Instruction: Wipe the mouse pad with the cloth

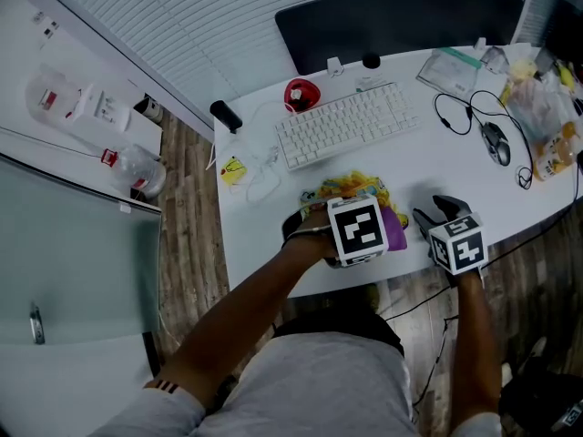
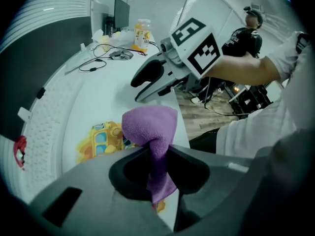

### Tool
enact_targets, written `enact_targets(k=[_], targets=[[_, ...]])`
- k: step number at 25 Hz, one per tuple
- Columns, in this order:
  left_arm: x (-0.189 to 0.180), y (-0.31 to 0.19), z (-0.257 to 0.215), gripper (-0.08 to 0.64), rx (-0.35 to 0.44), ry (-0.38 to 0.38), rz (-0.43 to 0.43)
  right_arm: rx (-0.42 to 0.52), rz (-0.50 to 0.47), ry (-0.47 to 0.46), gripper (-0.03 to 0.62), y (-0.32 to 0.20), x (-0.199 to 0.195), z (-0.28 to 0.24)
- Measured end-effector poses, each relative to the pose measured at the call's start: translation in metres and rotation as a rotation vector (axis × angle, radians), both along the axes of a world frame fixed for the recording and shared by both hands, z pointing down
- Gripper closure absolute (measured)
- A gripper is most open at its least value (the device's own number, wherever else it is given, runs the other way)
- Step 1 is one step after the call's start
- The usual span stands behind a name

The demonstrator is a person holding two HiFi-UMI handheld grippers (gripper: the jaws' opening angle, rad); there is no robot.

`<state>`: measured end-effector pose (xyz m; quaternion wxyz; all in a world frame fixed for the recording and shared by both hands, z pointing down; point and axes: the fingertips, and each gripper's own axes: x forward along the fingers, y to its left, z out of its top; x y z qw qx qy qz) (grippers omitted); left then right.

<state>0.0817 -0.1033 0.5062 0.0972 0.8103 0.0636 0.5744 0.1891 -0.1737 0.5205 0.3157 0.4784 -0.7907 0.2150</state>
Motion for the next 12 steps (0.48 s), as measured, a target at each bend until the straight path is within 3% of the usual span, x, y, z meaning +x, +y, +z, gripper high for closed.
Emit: enact_targets(k=[6, 12], targets=[[0.016, 0.015, 0.024, 0.477, -0.034, -0.071, 0.044, -0.008, -0.05, 0.033, 0.391, -0.003, -0.008, 0.003], [0.021, 0.013, 0.031, 0.478, -0.047, -0.096, 0.043, -0.025, -0.092, 0.063, 0.393, -0.003, -0.017, 0.012]])
